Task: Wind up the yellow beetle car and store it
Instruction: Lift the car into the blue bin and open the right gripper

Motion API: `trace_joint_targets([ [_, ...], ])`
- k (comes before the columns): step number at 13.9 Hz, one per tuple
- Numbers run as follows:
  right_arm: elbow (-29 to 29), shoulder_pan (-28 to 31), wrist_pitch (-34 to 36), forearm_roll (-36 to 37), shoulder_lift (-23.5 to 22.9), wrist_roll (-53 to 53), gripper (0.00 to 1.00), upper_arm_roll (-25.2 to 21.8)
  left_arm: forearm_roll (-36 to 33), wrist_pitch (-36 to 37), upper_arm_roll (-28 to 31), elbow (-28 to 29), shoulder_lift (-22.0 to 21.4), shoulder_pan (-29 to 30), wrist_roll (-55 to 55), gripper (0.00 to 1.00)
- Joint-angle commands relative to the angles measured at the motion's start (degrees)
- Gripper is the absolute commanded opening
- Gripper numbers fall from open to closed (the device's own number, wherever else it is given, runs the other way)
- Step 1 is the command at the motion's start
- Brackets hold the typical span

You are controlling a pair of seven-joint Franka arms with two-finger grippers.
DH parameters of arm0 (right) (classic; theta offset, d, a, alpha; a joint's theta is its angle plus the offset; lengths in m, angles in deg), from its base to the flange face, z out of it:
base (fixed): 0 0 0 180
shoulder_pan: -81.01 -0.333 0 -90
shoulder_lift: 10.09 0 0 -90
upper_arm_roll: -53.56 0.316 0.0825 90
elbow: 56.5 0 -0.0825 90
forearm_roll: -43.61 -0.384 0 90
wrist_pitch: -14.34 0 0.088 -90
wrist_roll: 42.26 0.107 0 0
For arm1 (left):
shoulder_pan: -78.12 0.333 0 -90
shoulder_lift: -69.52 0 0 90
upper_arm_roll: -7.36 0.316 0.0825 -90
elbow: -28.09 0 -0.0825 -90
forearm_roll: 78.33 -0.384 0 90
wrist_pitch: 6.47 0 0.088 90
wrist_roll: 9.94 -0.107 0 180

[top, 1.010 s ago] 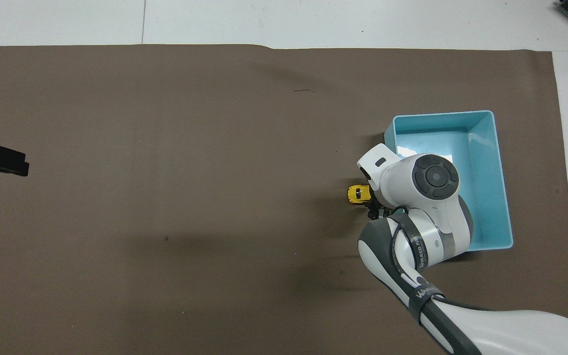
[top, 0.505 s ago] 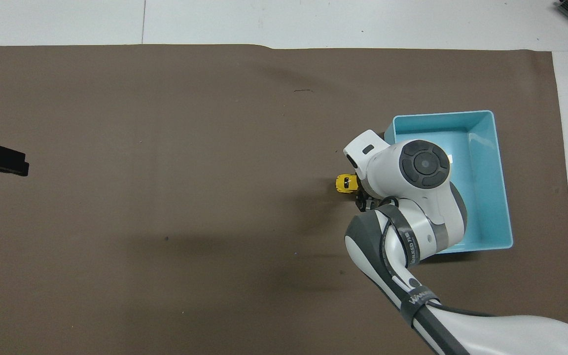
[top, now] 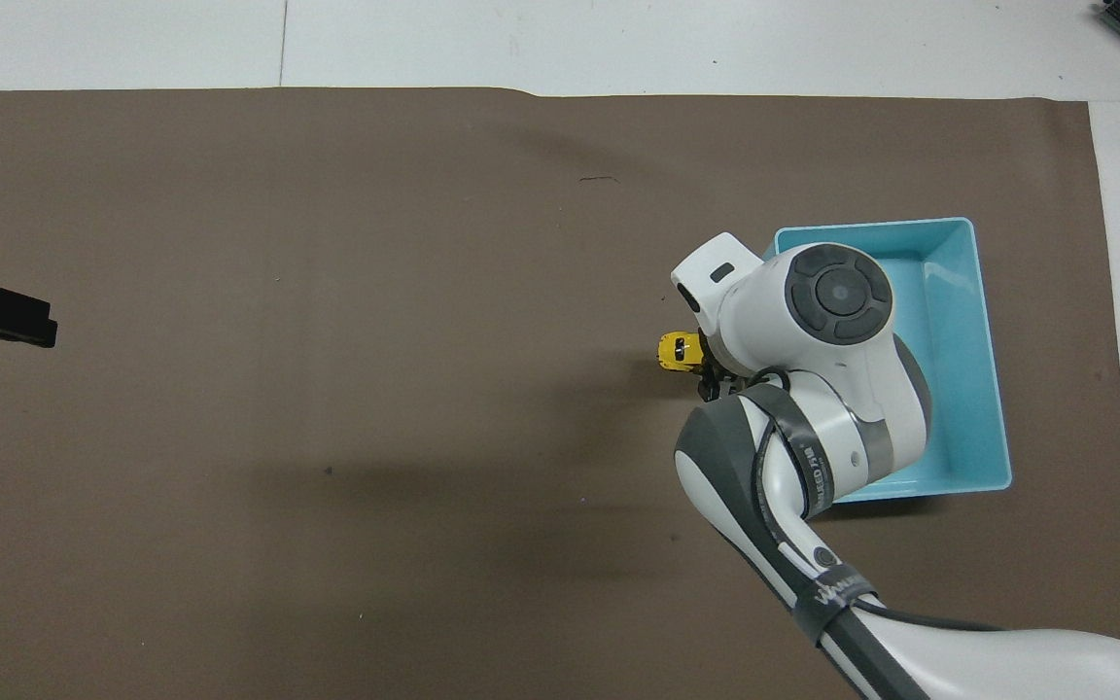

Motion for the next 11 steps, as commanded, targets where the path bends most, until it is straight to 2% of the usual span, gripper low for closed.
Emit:
trace_joint_targets([
  [1,-0.93,2.73,3.31,-0.2,3.0,-5.33,0.0,0.09,0.66,1.15,0.24,-1.06,0.42,-0.02,-0.39,1.0],
  [4,-3.65,8.78,2.8,-0.11,3.88,-14.02,0.0,0.08,0.66,1.15,0.24,-1.06,0.42,-0.02,-0.39,1.0],
  [6,-5.32,10.73,2.27,0.24,4.58,-18.34,0.0,0.0,0.66,1.15,0.24,-1.06,0.42,-0.02,-0.39,1.0],
  [9,-14.71,14.07,-6.23,0.59,8.44,-23.52,0.0,0.0,0.57,1.15,0.24,-1.06,0.42,-0.02,-0.39,1.0],
  [11,-16.4,14.34,-10.02,0.94,6.62,-26.52,0.0,0.0,0.66,1.15,0.24,-1.06,0.42,-0.02,-0.39,1.0],
])
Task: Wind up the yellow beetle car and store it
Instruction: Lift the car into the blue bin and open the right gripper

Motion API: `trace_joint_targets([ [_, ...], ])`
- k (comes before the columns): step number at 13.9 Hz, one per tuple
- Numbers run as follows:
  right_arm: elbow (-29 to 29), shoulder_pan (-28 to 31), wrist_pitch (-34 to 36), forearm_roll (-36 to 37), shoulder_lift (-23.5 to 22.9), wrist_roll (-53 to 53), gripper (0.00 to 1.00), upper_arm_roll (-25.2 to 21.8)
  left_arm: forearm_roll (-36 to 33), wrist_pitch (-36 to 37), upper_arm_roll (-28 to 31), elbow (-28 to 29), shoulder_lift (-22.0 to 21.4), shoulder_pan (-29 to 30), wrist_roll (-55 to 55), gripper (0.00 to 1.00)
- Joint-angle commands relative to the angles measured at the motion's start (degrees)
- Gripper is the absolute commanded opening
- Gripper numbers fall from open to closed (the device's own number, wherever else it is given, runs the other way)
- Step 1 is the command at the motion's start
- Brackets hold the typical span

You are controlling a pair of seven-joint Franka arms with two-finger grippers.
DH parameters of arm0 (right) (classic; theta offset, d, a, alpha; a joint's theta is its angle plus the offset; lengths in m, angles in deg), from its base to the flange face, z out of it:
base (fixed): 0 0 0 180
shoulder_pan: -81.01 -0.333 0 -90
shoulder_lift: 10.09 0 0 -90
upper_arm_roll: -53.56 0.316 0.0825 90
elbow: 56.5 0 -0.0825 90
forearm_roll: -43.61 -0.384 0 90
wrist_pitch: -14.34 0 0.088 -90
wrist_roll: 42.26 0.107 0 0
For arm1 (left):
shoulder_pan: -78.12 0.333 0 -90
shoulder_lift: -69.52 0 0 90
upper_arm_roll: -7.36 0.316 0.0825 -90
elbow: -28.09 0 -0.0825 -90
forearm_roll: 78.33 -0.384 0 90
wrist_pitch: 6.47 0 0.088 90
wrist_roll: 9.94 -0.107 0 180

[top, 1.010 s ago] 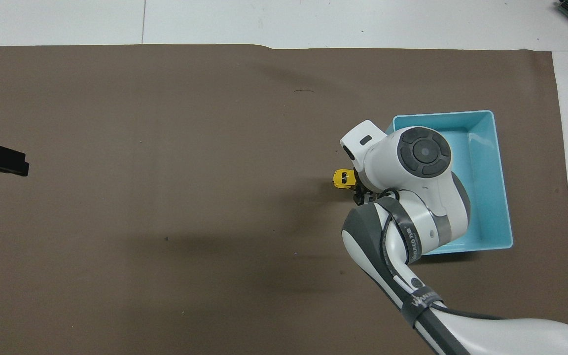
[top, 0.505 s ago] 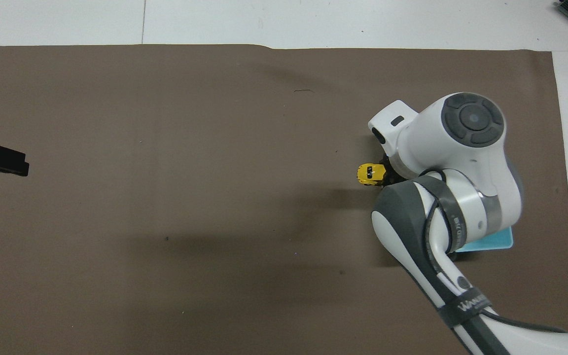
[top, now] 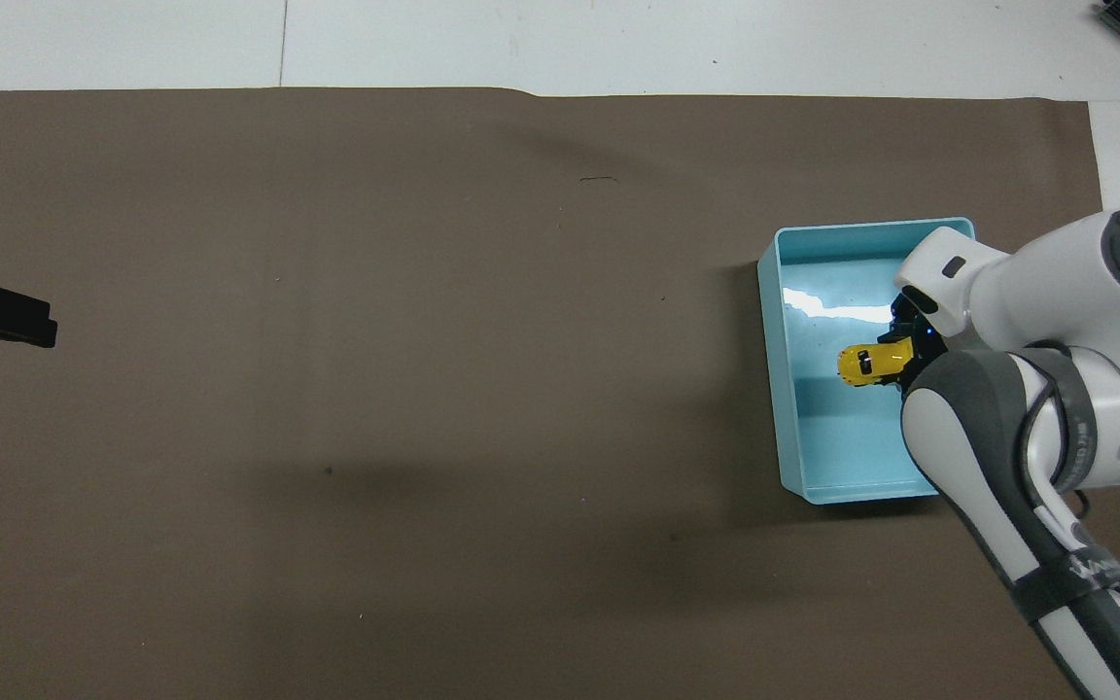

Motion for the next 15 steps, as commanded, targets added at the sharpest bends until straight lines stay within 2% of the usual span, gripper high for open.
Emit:
trace_joint_targets([
  [1,-6.56,0.93,-7.43,0.88,1.24,-2.97,0.0,0.62,0.66,1.15,0.24,-1.06,0.42,-0.02,-0.39,1.0],
  [6,-12.38,1.9,-18.08,1.14,-1.13,-3.14,0.0,0.62,0.66,1.15,0.24,-1.06,0.42,-0.02,-0.3,1.0],
  [11,-12.56,1.81,-21.96,1.23,-4.91,-2.88,0.0,0.62,0.66,1.15,0.24,-1.06,0.42,-0.02,-0.39,1.0],
  [12,-12.3,1.73,-21.53,1.14,-5.01,-2.71,0.36,0.62,0.66,1.15,0.24,-1.06,0.42,-0.02,-0.39,1.0],
  [13,-12.13,1.72,-21.35,1.14,-5.01,-2.1,0.83,0.62,0.66,1.15,0.24,-1.06,0.42,-0.02,-0.39,1.0],
  [14,-11.86,1.81,-21.09,1.14,-4.92,-1.83,1.0,0.62,0.66,1.15,0.24,-1.06,0.42,-0.02,-0.39,1.0],
  [15,-11.25,1.81,-20.48,0.97,-4.48,-1.39,1.0,0.71,0.66,1.15,0.24,-1.06,0.42,-0.02,-0.39,1.0],
])
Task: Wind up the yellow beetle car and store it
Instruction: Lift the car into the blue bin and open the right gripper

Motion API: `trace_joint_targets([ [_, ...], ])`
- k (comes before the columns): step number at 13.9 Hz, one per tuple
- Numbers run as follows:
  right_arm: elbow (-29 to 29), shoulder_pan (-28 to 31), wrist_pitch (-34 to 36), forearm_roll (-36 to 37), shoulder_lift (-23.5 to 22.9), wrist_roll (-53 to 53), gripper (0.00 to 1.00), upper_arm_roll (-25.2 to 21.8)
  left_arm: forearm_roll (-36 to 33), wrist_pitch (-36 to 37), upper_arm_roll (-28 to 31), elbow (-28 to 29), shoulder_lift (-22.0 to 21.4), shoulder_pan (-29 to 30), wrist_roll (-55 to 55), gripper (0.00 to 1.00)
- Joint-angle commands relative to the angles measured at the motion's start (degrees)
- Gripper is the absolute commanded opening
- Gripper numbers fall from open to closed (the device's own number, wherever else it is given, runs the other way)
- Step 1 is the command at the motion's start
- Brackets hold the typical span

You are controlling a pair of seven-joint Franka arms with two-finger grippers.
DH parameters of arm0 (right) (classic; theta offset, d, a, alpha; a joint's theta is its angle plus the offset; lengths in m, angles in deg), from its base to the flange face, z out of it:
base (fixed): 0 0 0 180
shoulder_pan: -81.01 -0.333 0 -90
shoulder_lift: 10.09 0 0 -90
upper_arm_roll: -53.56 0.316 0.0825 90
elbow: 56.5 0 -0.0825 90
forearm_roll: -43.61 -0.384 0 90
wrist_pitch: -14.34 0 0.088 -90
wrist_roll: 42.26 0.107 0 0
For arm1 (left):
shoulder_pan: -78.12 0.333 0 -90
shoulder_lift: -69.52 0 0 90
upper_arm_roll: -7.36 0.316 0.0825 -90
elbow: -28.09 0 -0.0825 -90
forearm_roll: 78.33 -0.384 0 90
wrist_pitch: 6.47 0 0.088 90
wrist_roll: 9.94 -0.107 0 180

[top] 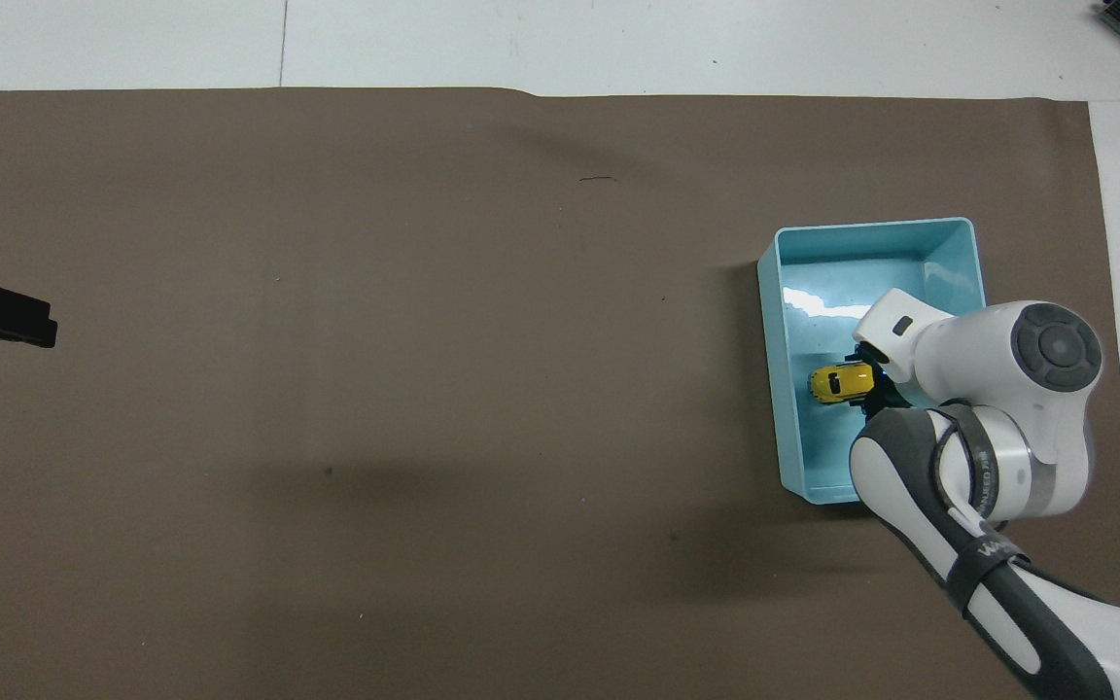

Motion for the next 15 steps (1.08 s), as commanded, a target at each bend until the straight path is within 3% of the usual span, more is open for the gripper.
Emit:
trace_joint_targets([
  [1,2.23,0.76,2.39,0.47,0.06,1.53,1.0,0.69,0.57,1.15,0.24,-1.06,0.42,-0.02,-0.38,1.0],
  [5,12.85,-0.48,19.0,0.03,1.91,9.17,1.0,1.39,0.57,1.15,0.24,-1.06,0.42,-0.02,-0.38,1.0],
  [15,23.6,4.26,39.67,-0.59,12.19,34.4,1.0,0.07,0.66,1.15,0.24,-1.06,0.42,-0.02,-0.38,1.0],
])
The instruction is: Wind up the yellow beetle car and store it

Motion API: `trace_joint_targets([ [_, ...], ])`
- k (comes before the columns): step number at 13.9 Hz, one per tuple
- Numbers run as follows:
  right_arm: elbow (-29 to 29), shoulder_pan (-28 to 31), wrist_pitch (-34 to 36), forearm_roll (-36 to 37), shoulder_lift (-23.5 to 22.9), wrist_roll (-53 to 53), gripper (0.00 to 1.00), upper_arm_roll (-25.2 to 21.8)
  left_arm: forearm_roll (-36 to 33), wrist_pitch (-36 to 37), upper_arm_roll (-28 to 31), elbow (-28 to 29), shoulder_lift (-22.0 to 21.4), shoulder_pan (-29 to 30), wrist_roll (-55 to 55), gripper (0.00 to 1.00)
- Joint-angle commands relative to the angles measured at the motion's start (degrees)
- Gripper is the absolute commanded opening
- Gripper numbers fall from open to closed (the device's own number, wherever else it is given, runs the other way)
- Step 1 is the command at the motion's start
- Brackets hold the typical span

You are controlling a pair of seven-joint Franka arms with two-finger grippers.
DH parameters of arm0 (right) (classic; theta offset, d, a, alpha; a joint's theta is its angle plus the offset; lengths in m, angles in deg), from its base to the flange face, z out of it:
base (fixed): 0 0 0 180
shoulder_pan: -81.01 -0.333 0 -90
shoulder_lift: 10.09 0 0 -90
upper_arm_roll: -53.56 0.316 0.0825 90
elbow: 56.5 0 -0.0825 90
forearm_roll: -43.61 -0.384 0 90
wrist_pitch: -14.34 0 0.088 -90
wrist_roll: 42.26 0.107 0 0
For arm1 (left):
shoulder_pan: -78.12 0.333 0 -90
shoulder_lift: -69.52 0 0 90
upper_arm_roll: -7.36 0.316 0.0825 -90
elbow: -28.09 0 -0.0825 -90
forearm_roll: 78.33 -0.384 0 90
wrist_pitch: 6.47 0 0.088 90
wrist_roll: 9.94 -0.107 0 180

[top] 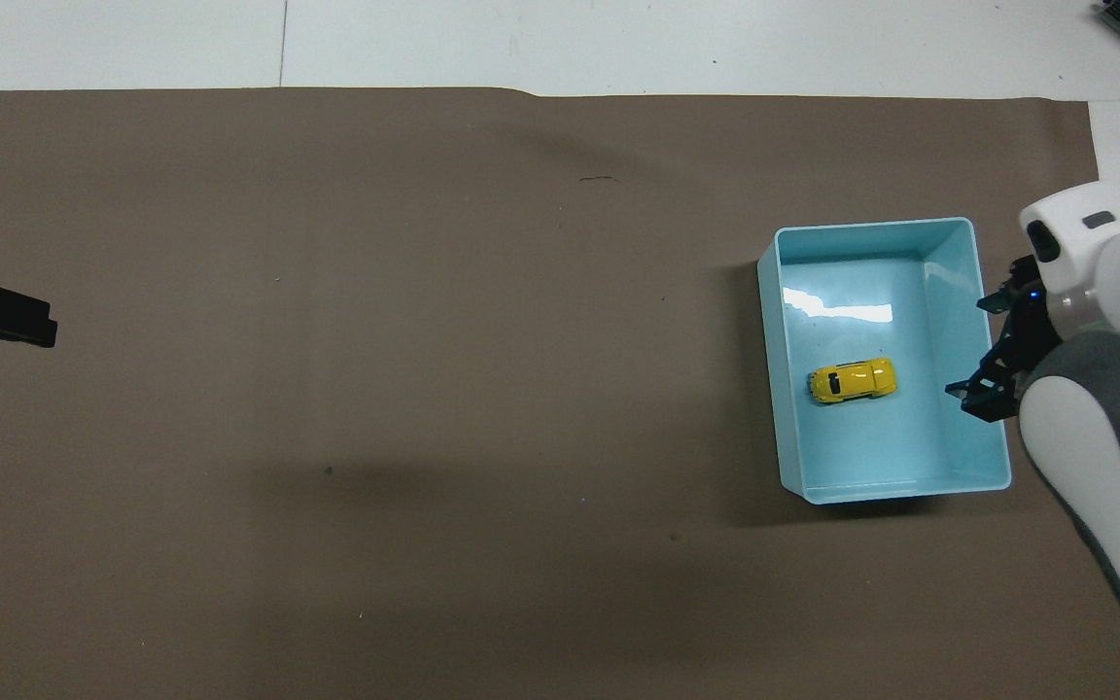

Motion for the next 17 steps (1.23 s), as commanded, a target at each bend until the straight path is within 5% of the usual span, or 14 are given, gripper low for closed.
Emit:
trace_joint_targets([
  [1,1.29,1.97,3.61,-0.49,1.92,5.75,1.0,0.5,0.66,1.15,0.24,-1.06,0.42,-0.02,-0.38,1.0],
  [9,5.34,-2.24,6.7,-2.95,2.1,39.05,1.0,2.52,0.57,1.15,0.24,-1.06,0.42,-0.02,-0.38,1.0],
  [17,7.36,-2.24,9.07,-4.62,4.38,47.42,1.0,2.44,0.66,1.15,0.24,-1.06,0.42,-0.02,-0.38,1.0],
])
